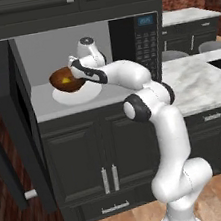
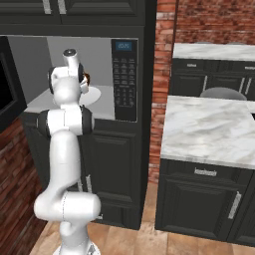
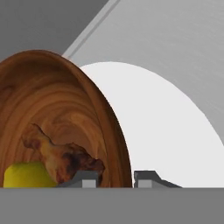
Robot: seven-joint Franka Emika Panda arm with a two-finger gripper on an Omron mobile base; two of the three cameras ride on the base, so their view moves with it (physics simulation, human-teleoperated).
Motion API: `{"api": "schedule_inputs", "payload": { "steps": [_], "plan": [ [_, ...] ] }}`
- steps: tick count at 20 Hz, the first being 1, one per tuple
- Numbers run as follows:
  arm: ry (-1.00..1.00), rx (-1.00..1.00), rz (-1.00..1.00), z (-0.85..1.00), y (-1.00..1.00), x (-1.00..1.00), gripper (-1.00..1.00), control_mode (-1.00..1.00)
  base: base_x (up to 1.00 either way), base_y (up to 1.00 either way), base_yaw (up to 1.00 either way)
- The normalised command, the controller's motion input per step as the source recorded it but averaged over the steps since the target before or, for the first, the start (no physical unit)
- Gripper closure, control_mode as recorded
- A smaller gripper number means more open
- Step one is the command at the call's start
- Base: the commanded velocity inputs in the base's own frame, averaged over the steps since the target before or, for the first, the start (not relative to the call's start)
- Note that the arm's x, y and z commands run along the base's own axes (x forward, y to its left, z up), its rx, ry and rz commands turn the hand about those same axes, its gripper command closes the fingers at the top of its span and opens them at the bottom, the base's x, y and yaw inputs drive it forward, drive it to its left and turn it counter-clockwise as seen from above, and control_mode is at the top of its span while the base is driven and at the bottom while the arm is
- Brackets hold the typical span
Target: The microwave is finished heating the chicken drumstick and lemon. Take the bowl containing the food and place it on the dining counter.
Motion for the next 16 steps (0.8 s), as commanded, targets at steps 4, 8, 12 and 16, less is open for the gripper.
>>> {"api": "schedule_inputs", "payload": {
  "steps": [4, 8, 12, 16],
  "plan": [
    [0.00, 0.00, 0.00, 0.00, 0.00, -0.10, 1.00, -1.00, 0.00, 0.00, 0.00],
    [0.00, 0.00, 0.00, -0.02, 0.00, -0.37, 1.00, -1.00, 0.00, 0.00, 0.00],
    [-0.03, 0.00, 0.00, 0.00, 0.00, -0.54, 1.00, -1.00, 0.00, 0.00, 0.00],
    [-0.13, 0.00, 0.02, 0.00, -0.05, -0.83, 1.00, -1.00, 0.00, 0.00, 0.00]
  ]
}}
